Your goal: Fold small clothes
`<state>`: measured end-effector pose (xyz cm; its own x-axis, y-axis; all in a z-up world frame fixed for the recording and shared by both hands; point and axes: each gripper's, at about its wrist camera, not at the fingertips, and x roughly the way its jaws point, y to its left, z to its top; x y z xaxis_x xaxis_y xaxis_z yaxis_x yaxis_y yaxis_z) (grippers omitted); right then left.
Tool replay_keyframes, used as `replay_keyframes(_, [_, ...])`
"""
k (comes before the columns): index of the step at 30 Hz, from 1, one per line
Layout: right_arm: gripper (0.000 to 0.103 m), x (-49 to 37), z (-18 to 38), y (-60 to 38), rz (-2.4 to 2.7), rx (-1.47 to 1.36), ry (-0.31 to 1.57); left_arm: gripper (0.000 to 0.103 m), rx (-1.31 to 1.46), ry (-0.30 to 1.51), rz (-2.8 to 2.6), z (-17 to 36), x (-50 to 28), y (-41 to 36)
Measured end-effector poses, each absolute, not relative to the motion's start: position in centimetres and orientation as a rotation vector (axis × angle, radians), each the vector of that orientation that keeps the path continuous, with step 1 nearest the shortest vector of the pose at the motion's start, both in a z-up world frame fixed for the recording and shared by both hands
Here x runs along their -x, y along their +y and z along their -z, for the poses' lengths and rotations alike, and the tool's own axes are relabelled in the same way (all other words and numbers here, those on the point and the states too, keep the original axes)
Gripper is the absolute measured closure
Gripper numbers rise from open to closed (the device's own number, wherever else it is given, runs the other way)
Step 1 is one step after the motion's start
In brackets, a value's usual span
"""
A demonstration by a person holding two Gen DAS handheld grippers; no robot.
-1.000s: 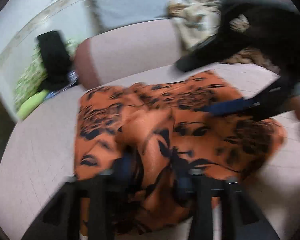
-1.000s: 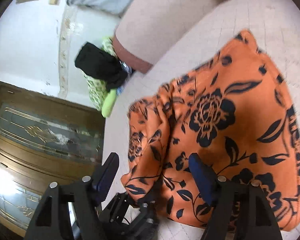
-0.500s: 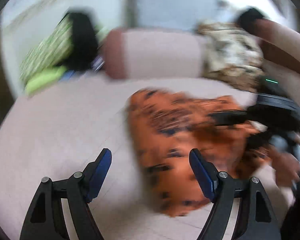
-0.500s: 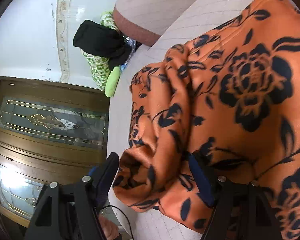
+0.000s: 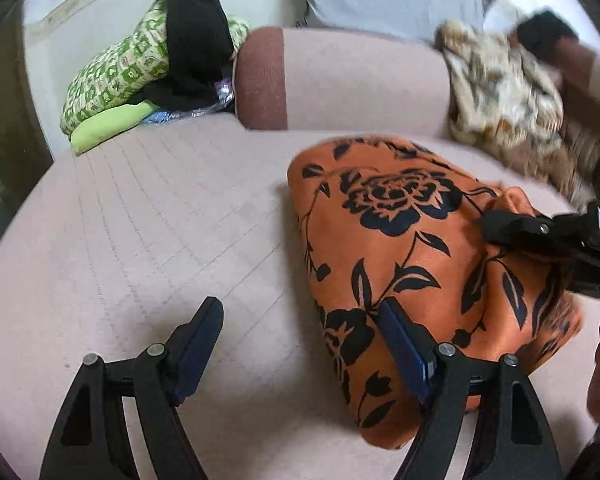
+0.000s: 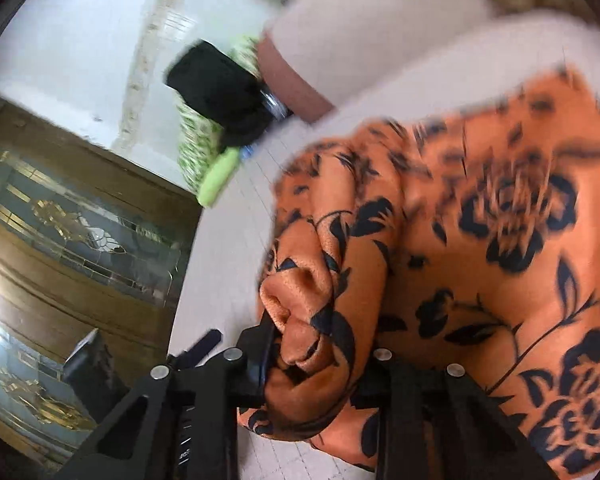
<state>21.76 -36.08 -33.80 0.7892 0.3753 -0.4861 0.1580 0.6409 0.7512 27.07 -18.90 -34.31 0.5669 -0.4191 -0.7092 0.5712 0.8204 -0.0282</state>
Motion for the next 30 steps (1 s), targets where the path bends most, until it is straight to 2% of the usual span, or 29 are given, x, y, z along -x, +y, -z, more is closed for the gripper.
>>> replay_keyframes(5, [0.075,-18.1,30.7,-38.5,-0.037,-0.792,0.591,0.014,-0.169,0.737,0.673,33.7,-25.6,-20.6])
replay_keyframes(8, [0.075,-15.8,31.5,-41.2,0.038,-0.822,0.624,0.014,-0.234,0.763,0.720,34.8,-24.6,-22.8])
replay_keyframes(14, [0.074,-15.2,36.8,-44.4,0.126,-0.891,0.940,0.011,-0.340,0.769,0.765,35.9,-23.0,-25.3])
replay_keyframes(18, [0.064,-15.4,36.4,-45.2,0.013,-0.950,0.928,0.009,-0.336,0.772,0.746,36.0,-23.3,-25.4])
replay_keyframes(21, [0.028,-15.3,34.9,-46.2,-0.025,-0.984,0.783,0.008,-0.284,0.814,0.757,36.3,-24.1,-24.9])
replay_keyframes(26, [0.027,-18.5,38.5,-48.2,-0.067,-1.151,0.774,0.008,-0.290,0.807,0.757,36.4,-23.9,-24.9])
replay_keyframes(30, [0.027,-20.0,42.1,-50.5,-0.142,-1.350,0.663,0.008,-0.306,0.790,0.752,36.7,-23.6,-25.3])
